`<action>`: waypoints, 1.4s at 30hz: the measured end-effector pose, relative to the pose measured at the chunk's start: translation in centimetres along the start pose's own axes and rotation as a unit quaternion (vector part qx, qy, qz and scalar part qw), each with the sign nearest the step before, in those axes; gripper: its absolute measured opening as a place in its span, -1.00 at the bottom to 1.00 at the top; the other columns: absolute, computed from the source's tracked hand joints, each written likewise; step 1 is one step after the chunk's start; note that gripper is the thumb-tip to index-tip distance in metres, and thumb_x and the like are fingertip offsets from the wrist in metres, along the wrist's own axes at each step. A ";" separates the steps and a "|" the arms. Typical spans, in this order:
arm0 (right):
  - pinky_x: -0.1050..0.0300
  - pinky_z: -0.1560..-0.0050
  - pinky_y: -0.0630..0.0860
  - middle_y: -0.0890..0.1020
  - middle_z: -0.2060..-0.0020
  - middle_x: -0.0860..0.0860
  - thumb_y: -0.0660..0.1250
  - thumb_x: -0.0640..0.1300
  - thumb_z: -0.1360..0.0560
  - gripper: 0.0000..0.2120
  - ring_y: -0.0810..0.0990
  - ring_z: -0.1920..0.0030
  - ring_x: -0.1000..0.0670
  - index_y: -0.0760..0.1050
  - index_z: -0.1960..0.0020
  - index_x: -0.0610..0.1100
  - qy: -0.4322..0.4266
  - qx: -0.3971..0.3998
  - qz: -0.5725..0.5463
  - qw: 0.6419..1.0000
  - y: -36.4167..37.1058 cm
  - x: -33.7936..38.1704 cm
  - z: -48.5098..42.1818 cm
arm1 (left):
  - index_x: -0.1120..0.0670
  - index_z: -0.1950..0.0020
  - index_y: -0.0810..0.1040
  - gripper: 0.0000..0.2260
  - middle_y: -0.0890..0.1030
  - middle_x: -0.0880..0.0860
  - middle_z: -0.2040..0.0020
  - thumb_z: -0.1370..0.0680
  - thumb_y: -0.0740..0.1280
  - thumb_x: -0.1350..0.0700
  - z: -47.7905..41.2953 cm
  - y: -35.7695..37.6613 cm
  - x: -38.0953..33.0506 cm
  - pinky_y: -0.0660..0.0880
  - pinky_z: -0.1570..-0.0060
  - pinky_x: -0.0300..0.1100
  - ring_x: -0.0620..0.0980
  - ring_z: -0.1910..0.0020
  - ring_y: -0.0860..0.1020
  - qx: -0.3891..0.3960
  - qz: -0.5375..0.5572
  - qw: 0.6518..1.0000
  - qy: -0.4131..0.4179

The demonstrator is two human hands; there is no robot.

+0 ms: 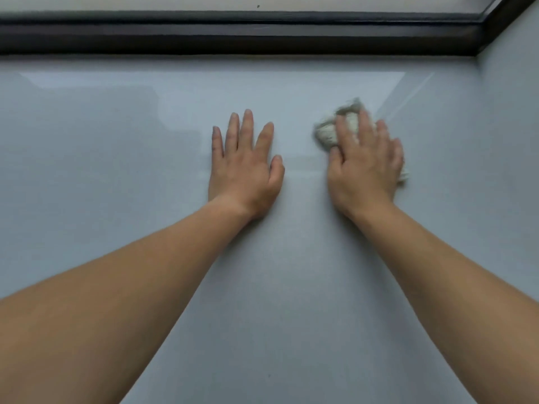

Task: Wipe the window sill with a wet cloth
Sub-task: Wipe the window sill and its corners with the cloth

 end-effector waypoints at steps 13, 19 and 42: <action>-0.19 -0.52 -0.07 0.11 -0.59 0.03 0.08 0.06 -0.60 -0.49 0.04 -0.58 -0.15 0.17 -0.55 0.16 -0.008 0.007 -0.006 1.000 0.8 3.6 -4.8 | -0.04 -0.60 0.04 -0.41 -0.09 0.10 -0.63 -0.58 -0.04 -0.16 0.0 -0.3 0.1 -0.22 -0.52 0.15 0.07 -0.59 -0.20 0.004 0.000 1.000 -0.002; -0.13 -0.51 -0.05 0.16 -0.58 0.06 0.06 0.08 -0.60 -0.51 0.08 -0.57 -0.12 0.21 -0.53 0.18 -0.140 0.048 0.005 0.989 0.3 2.2 -8.6 | -0.01 -0.59 0.06 -0.42 -0.08 0.11 -0.63 -0.58 -0.02 -0.15 0.1 -0.2 0.1 -0.20 -0.52 0.17 0.08 -0.59 -0.20 0.002 0.003 1.000 0.000; -0.17 -0.50 0.04 0.19 -0.57 0.02 0.02 0.10 -0.59 -0.49 0.14 -0.54 -0.16 0.24 -0.53 0.12 -0.048 0.006 0.017 0.999 -1.6 -6.0 -5.5 | -0.12 -0.60 -0.09 -0.44 -0.17 0.10 -0.63 -0.60 -0.09 -0.17 0.0 -0.5 0.3 -0.23 -0.52 0.17 0.08 -0.58 -0.27 0.020 -0.006 1.000 0.008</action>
Point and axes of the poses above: each hand's wrist, its own z-axis away from the middle knuckle, its own y-axis out of the palm, x = y × z, the point moved 2 cm from there along -z, towards the middle knuckle
